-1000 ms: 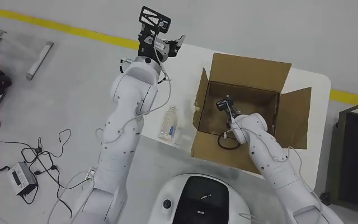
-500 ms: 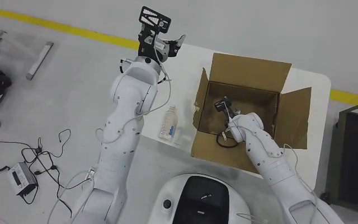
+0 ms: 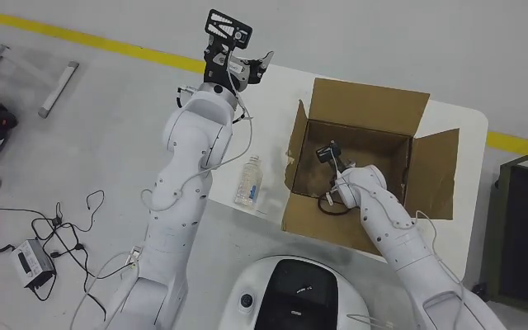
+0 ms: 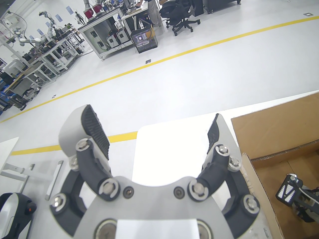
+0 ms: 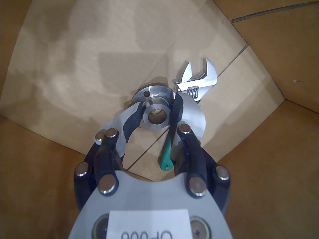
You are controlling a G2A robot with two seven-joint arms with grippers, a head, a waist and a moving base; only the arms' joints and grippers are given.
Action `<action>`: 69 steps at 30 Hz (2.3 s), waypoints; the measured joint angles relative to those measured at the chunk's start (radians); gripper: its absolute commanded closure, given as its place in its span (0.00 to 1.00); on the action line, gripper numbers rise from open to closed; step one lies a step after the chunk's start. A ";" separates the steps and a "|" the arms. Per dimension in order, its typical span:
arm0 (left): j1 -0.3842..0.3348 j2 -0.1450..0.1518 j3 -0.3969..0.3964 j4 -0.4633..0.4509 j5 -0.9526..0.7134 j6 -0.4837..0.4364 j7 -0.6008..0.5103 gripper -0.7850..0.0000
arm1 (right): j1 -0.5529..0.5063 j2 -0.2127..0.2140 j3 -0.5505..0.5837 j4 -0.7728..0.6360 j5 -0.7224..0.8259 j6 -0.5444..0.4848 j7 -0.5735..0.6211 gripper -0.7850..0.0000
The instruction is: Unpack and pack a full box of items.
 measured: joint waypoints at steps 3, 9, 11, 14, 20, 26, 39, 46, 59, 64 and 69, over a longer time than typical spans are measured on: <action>0.000 0.000 0.000 0.000 0.000 0.000 0.000 0.00 | -0.002 -0.001 0.006 -0.006 -0.004 -0.004 0.006 0.59; 0.000 0.000 0.000 0.000 0.000 0.000 0.000 0.00 | -0.005 -0.003 0.012 0.000 -0.007 -0.012 0.005 0.61; 0.000 0.000 0.000 0.000 0.000 0.000 0.000 0.00 | -0.003 -0.005 0.013 0.007 -0.006 -0.012 0.001 0.61; 0.000 0.000 0.000 0.000 0.000 0.000 0.000 0.00 | 0.001 -0.008 0.014 0.016 -0.006 -0.015 -0.001 0.62; 0.000 0.000 0.000 0.000 0.000 0.000 0.000 0.00 | 0.009 -0.013 0.016 0.034 -0.011 -0.021 -0.001 0.94; 0.000 0.000 0.000 0.000 0.000 0.000 0.000 0.00 | 0.014 -0.018 0.018 0.046 -0.017 -0.024 0.001 1.00; 0.000 0.000 0.000 0.000 0.000 0.000 0.000 0.00 | -0.049 0.001 0.083 -0.142 -0.067 -0.025 0.048 1.00; 0.000 0.000 0.000 0.000 0.000 0.000 0.000 0.00 | -0.149 0.026 0.164 -0.367 -0.100 -0.025 0.088 1.00; 0.000 0.000 0.000 0.000 0.000 0.000 0.000 0.00 | -0.422 0.071 0.443 -0.934 -0.029 -0.047 0.107 1.00; 0.000 0.000 0.000 0.000 0.000 0.000 0.000 0.00 | -0.508 0.081 0.543 -1.097 -0.001 -0.052 0.070 1.00; 0.000 0.000 0.000 0.000 0.000 0.000 0.000 0.00 | -0.578 0.085 0.615 -1.150 0.054 -0.058 0.004 1.00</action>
